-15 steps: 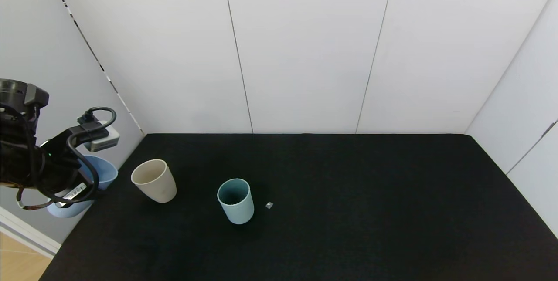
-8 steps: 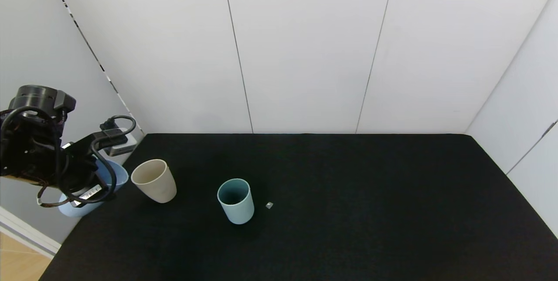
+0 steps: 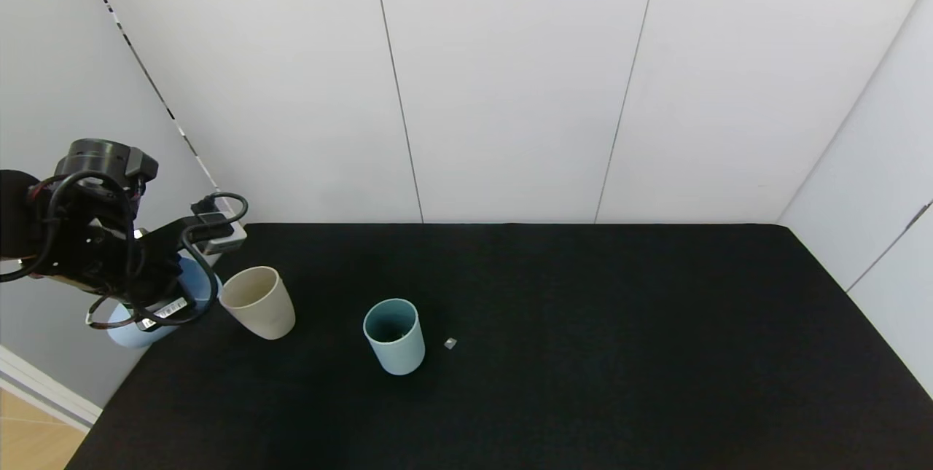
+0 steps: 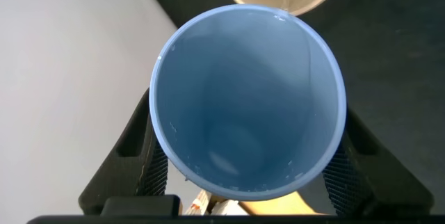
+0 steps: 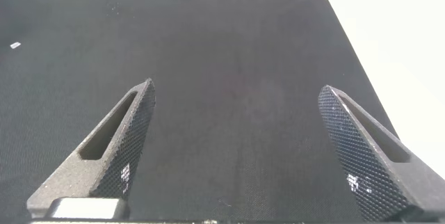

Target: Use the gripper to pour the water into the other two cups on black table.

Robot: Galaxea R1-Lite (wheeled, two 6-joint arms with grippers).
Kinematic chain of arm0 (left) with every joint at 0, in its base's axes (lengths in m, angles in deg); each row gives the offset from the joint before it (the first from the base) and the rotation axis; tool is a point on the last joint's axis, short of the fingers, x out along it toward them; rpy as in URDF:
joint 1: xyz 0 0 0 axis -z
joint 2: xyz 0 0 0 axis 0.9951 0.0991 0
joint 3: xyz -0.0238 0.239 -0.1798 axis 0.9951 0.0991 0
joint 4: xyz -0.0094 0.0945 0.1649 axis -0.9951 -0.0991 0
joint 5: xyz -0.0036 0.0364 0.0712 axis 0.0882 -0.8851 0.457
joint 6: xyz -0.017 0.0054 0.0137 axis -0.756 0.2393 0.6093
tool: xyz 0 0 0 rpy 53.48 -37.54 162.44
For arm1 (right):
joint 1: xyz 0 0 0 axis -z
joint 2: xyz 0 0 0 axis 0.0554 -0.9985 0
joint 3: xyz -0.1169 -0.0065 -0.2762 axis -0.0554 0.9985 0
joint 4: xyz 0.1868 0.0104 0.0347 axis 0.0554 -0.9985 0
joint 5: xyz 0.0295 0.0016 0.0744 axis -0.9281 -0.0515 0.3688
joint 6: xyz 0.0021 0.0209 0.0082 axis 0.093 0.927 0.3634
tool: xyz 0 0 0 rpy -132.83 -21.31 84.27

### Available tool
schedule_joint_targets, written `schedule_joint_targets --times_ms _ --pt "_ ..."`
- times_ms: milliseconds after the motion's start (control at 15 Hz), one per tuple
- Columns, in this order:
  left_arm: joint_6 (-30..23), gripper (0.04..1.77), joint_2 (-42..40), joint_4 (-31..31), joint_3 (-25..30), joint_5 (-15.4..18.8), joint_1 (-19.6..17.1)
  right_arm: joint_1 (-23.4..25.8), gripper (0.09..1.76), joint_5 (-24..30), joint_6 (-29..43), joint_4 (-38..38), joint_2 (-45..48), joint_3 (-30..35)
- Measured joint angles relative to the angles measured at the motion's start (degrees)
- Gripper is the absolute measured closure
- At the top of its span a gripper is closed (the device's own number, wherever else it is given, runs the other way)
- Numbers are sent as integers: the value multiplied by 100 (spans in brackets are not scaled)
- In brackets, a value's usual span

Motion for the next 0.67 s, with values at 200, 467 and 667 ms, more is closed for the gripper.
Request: schedule_joint_targets --times_ms 200,467,667 --pt "99 58 188 -9 -195 -183 49 0 14 5 2 0 0 0" --pt "245 58 345 -16 -361 -369 79 0 14 2 0 0 0 0" --pt "312 58 378 -17 -388 -500 93 0 14 2 2 0 0 0"
